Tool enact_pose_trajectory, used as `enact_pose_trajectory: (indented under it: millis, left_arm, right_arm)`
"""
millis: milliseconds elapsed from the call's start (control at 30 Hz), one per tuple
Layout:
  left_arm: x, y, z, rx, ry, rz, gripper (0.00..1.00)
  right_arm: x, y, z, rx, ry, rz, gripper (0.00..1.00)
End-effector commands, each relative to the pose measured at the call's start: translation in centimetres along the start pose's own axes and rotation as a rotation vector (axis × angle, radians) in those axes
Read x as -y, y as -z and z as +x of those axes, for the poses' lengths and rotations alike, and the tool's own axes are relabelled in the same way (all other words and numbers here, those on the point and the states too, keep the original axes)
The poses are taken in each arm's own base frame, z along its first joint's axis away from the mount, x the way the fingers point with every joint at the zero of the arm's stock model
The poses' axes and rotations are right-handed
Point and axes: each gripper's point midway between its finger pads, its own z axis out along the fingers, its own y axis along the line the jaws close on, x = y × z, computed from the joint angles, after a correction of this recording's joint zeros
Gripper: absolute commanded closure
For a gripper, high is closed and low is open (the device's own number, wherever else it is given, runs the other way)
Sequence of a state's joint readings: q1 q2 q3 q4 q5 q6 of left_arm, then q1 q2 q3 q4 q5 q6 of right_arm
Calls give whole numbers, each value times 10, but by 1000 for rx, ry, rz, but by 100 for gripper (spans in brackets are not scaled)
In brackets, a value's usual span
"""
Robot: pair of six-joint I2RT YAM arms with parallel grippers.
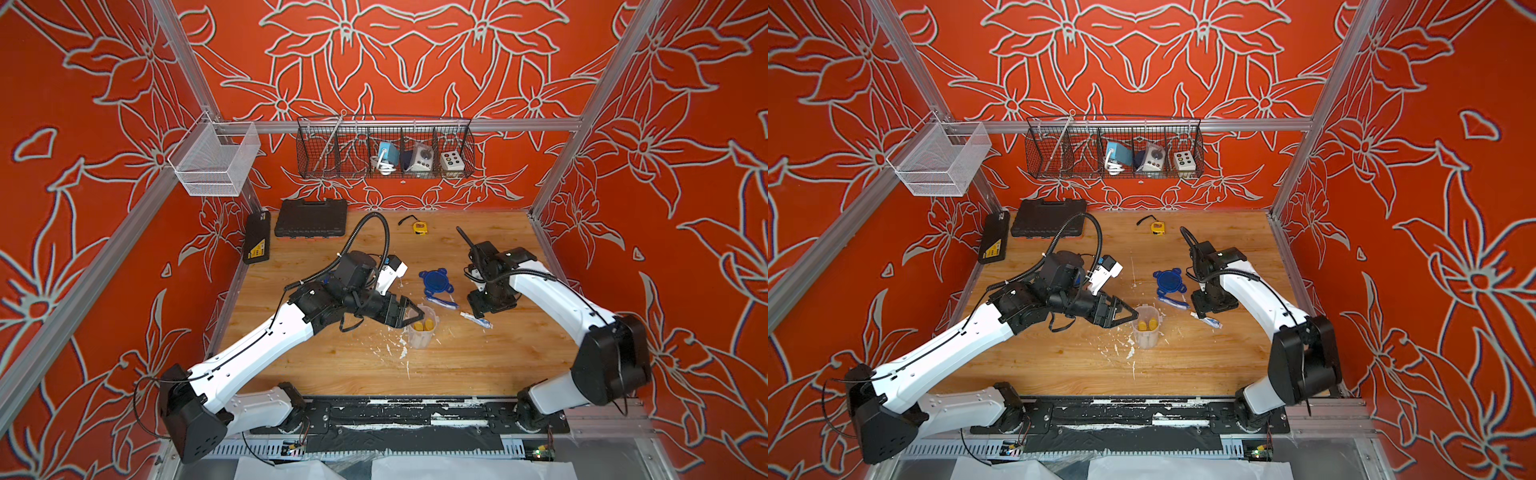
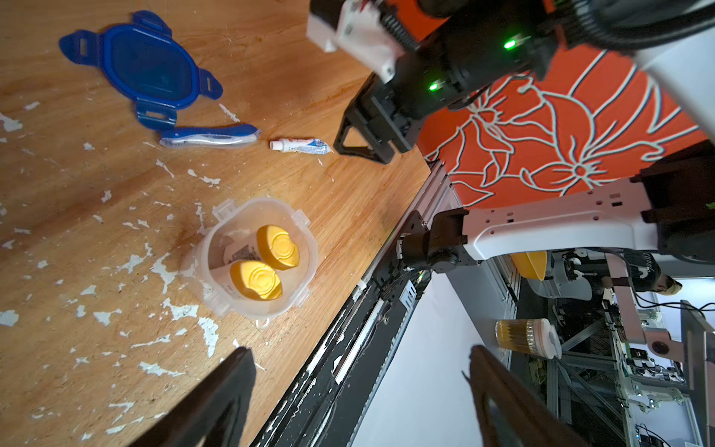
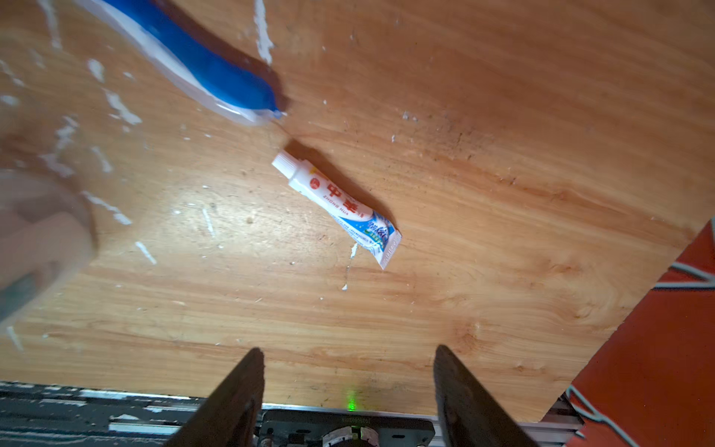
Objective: Pack away toiletry kits
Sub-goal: Pick up the toiletry item from the center of the board.
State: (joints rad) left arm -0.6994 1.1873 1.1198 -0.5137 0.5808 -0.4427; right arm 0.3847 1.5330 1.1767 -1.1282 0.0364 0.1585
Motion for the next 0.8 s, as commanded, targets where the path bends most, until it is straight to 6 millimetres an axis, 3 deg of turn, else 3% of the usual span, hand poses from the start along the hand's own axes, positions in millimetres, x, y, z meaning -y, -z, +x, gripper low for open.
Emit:
enact_pose_trajectory:
  millis: [0, 233, 400, 567, 667, 767]
  left_arm:
    - [14, 12, -11, 15, -12, 11, 14]
    - [22, 28, -22, 57, 21, 41, 15]
    - [16, 32, -25, 68, 38, 33, 15]
    - [12, 31, -29, 80, 51, 33, 15]
    - [9, 31, -31, 92, 60, 34, 15]
    - [4, 31, -33, 98, 73, 20, 15]
  right_arm:
    - [4, -17, -17, 28, 25, 3, 30]
    - [3, -67, -25, -17, 9, -84, 31]
    - [0, -80, -29, -54, -26, -128, 33]
    - [-10, -91, -20, -80, -61, -186, 36]
    - [-13, -98, -12, -102, -89, -204, 48]
    - [-13, -95, -9, -87, -118, -209, 66]
